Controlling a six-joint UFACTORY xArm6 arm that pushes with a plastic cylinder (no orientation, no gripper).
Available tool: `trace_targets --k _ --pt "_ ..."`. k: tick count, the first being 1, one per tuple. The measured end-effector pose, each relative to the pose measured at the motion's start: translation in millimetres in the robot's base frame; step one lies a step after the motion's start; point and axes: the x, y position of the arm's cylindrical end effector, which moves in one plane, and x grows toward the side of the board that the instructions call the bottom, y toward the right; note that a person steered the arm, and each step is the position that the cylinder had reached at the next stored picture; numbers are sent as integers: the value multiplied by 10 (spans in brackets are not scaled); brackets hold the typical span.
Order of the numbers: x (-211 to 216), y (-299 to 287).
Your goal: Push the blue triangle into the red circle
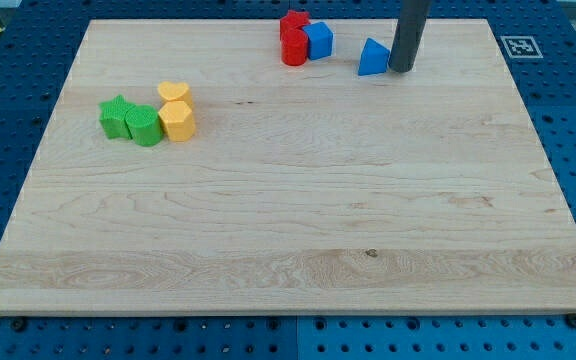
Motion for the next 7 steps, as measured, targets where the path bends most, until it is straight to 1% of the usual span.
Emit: trace_targets --k 1,7 --pt "-10 -49" --pt "-52 -1018"
